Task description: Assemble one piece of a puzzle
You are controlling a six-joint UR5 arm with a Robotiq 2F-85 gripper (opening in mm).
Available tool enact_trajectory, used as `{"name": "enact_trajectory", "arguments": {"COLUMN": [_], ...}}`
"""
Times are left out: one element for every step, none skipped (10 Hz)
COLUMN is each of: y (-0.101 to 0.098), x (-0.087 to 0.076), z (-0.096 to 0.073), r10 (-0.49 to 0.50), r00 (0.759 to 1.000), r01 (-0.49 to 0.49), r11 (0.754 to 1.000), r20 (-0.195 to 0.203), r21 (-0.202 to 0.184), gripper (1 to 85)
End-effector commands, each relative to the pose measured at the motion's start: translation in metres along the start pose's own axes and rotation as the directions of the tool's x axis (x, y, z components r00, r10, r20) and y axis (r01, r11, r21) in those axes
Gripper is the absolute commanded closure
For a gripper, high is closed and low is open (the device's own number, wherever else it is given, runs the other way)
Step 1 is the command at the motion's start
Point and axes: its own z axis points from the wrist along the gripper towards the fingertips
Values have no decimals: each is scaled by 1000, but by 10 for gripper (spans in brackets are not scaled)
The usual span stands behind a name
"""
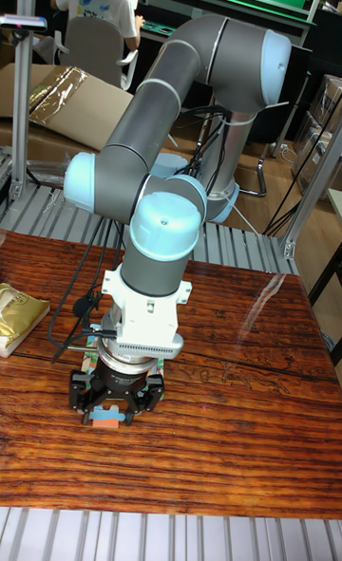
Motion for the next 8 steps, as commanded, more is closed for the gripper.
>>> {"name": "enact_trajectory", "arguments": {"y": [2,2,1,1,1,1,1,2], "x": [-4,-5,-5,-5,-5,-6,-6,-6], "z": [-2,-4,-6,-6,-6,-8,-9,-9], "r10": [24,33,41,48,54,64,69,69], "r00": [1000,999,999,999,998,998,998,998], "r01": [-23,-32,-41,-48,-54,-64,-69,-69], "r11": [1000,999,999,999,999,998,998,998], "r20": [14,12,12,12,12,7,2,4], "r21": [-10,-6,0,1,0,4,10,5], "gripper": [300,320,357,377,403,433,453,457]}}
